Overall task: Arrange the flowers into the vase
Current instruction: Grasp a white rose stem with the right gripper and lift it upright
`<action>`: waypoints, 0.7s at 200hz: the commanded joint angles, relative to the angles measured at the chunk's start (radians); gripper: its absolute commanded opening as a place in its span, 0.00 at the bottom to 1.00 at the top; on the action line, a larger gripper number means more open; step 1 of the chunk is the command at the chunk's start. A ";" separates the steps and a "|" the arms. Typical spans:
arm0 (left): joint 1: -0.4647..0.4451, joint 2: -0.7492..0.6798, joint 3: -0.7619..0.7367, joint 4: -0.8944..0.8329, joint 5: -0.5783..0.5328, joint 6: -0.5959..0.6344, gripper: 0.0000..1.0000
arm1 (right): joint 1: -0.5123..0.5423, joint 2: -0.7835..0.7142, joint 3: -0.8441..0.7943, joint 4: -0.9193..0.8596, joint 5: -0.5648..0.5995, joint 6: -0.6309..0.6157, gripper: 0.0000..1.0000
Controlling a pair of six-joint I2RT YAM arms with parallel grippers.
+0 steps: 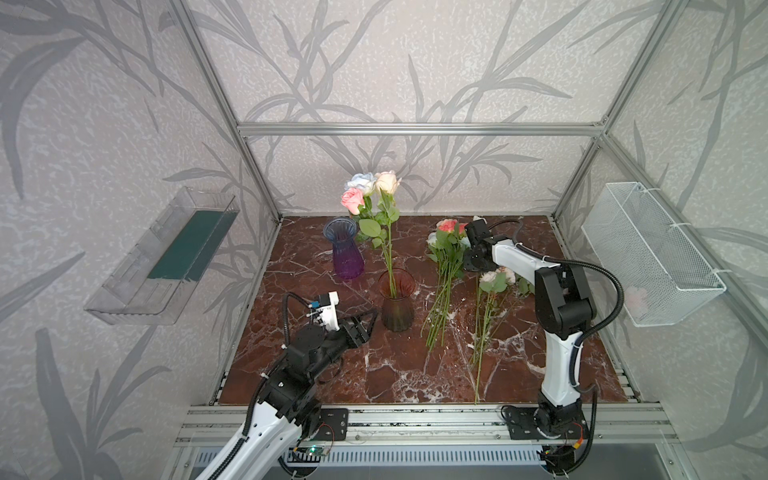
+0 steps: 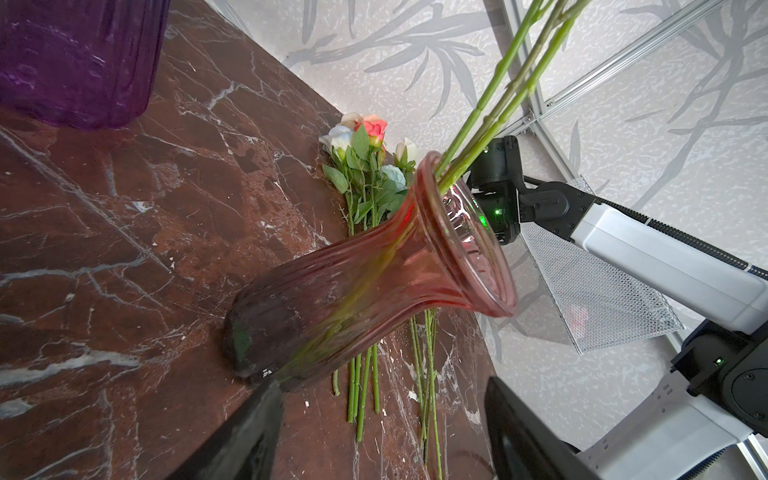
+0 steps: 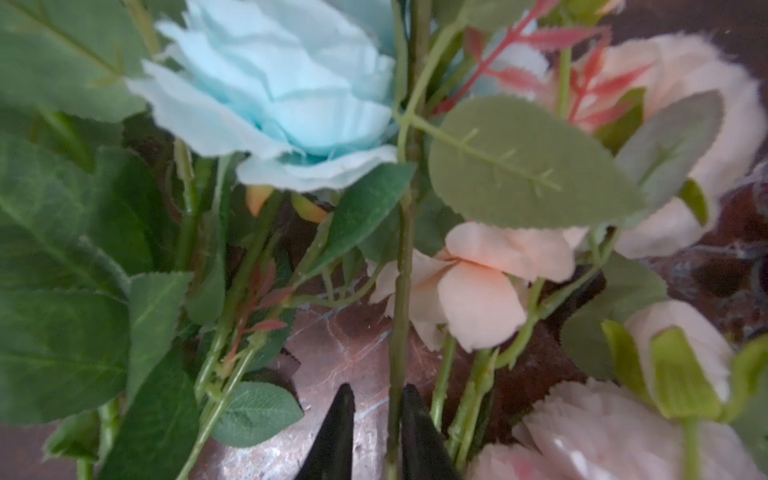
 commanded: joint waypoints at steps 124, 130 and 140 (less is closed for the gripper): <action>-0.003 -0.015 0.048 -0.017 0.013 0.035 0.78 | 0.033 -0.293 -0.166 0.167 -0.212 0.055 0.02; -0.003 -0.018 0.052 -0.024 0.013 0.036 0.78 | 0.034 -0.312 -0.177 0.172 -0.207 0.056 0.02; -0.002 -0.025 0.055 -0.033 0.012 0.037 0.78 | 0.038 -0.343 -0.196 0.182 -0.201 0.057 0.01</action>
